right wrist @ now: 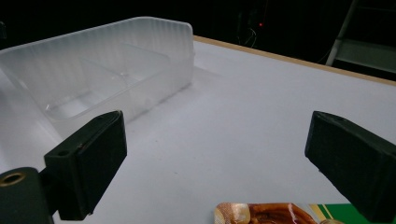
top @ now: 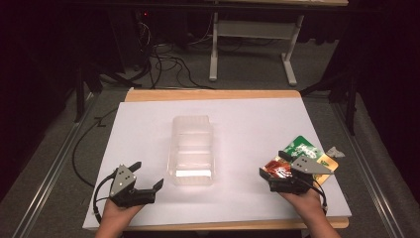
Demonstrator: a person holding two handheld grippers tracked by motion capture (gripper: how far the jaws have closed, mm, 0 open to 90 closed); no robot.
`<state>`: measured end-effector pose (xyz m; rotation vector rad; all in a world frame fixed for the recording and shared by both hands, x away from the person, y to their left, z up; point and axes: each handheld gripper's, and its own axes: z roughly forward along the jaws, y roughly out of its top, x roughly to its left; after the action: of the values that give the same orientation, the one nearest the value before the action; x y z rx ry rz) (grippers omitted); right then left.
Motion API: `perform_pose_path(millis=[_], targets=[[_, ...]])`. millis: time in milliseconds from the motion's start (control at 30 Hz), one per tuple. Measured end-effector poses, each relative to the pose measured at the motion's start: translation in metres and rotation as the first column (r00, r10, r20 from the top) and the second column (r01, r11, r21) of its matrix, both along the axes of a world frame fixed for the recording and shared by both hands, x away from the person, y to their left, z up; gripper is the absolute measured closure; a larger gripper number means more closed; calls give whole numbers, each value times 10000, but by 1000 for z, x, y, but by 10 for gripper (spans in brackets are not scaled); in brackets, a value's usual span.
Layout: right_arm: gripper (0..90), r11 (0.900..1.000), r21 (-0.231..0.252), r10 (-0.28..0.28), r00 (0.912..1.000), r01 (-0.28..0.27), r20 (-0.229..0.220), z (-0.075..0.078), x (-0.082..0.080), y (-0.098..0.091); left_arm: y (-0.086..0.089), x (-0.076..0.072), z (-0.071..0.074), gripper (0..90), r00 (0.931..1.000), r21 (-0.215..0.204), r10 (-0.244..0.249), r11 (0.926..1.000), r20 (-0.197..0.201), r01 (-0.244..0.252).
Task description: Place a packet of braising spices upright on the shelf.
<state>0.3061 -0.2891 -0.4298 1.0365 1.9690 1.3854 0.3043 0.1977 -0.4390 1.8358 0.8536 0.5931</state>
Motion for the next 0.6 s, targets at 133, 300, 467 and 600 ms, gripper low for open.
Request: perform_pose_path(millis=[133,300,467,600], targets=[[56,9997,259,11,10000,-9,-67,-1,-1,-8,-1,0,-1,52,10000,91,6,10000,-16,-5],[56,9998,158,74,10000,-74,22,0,-1,-8,0,1,-2,44,10000,143,90,9999,-30,-89],[60,9999,50,100,9999,-100,-98,0,1,-8,2,1,-3,40,9999,167,94,9998,-98,-93],[64,10000,-6,49,9998,-49,-188,0,1,-9,2,1,-3,40,9999,197,89,9998,-94,-88]])
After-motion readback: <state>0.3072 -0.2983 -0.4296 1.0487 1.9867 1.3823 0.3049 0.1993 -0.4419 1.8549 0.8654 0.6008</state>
